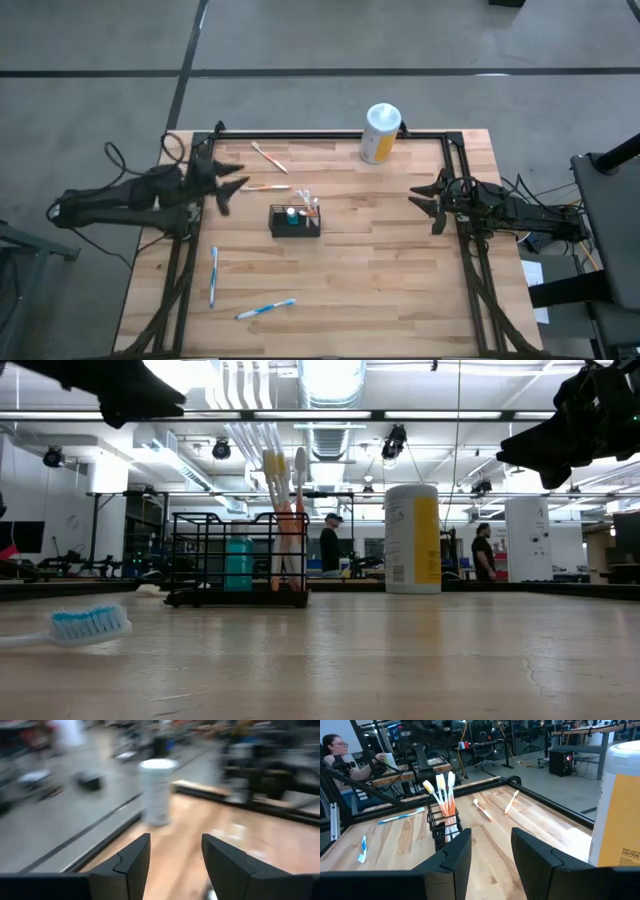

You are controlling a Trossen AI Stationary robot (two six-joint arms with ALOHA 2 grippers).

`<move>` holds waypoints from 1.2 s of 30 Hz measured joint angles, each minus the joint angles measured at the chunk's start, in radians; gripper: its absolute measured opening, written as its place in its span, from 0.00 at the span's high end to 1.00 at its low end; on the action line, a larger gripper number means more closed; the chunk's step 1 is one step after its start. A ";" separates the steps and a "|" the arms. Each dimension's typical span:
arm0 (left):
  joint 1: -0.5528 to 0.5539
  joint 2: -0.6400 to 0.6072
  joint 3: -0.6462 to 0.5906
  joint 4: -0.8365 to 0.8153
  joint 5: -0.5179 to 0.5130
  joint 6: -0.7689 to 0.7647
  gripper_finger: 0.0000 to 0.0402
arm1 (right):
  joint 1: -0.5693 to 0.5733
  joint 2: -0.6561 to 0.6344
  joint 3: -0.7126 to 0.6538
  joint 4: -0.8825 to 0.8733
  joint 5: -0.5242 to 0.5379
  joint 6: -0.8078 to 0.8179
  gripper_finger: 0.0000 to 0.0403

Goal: Pick & Place toothbrushing station
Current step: Put the orange toothbrush into the right section of the wire organizer

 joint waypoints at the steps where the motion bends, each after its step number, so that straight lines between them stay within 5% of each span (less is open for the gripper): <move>1: 0.013 0.036 0.029 -0.019 -0.051 -0.037 0.54 | 0.000 0.000 0.000 0.000 0.000 0.000 0.67; 4: 0.077 0.150 0.098 -0.039 -0.179 -0.186 0.54 | 0.000 0.000 0.000 0.000 0.000 0.000 0.67; 7: 0.176 0.259 0.148 -0.031 -0.191 -0.297 0.54 | 0.000 0.000 0.000 0.000 0.000 0.000 0.67; 17: 0.493 0.572 0.252 -0.069 0.033 -0.911 0.54 | 0.000 0.000 0.000 0.000 0.001 0.000 0.67; 36: 0.695 0.882 0.368 -0.159 0.143 -1.019 0.54 | 0.000 0.000 0.000 -0.002 0.000 0.000 0.67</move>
